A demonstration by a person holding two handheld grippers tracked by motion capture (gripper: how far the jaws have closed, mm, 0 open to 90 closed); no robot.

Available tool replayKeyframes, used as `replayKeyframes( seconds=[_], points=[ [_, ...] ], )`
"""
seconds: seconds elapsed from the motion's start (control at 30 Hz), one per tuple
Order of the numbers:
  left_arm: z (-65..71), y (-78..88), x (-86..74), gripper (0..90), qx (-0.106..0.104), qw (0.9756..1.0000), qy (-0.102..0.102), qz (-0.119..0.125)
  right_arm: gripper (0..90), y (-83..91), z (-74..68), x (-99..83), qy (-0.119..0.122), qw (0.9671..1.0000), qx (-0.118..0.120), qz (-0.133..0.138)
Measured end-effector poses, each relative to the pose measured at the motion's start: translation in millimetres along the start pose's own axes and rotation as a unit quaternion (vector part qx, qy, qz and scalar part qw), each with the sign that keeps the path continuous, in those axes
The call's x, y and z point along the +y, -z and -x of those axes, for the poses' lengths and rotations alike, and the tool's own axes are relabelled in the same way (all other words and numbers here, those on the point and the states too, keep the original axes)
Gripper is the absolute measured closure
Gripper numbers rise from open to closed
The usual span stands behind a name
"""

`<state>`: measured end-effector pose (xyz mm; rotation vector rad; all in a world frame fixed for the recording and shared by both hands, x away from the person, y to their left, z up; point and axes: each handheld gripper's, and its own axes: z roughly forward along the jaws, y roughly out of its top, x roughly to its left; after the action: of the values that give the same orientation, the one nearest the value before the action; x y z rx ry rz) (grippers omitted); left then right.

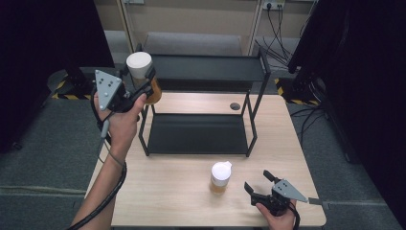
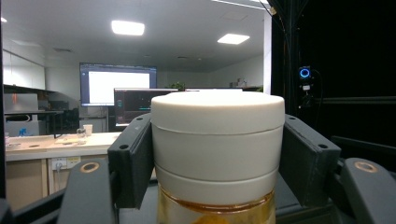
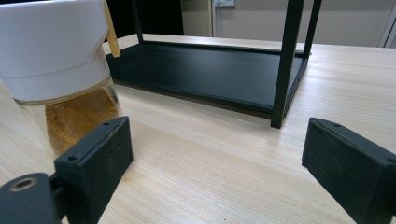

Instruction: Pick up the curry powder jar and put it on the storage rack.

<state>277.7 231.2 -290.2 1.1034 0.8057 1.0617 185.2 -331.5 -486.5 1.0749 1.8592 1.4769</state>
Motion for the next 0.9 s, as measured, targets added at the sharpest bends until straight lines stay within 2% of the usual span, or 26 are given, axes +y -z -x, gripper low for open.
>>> replayKeyframes(
  seconds=[0.5,0.9],
  points=[
    [2.6,-16.4,20.5,33.2,0.002,1.0000,-0.006,0.007,9.0,-0.2,0.5,0.4,-0.001,1.0000,0.001,-0.001],
    [1.5,-33.4,32.6,33.1,0.009,0.9999,-0.002,0.009,9.0,0.0,0.6,0.4,-0.002,1.0000,0.002,-0.001]
  ],
)
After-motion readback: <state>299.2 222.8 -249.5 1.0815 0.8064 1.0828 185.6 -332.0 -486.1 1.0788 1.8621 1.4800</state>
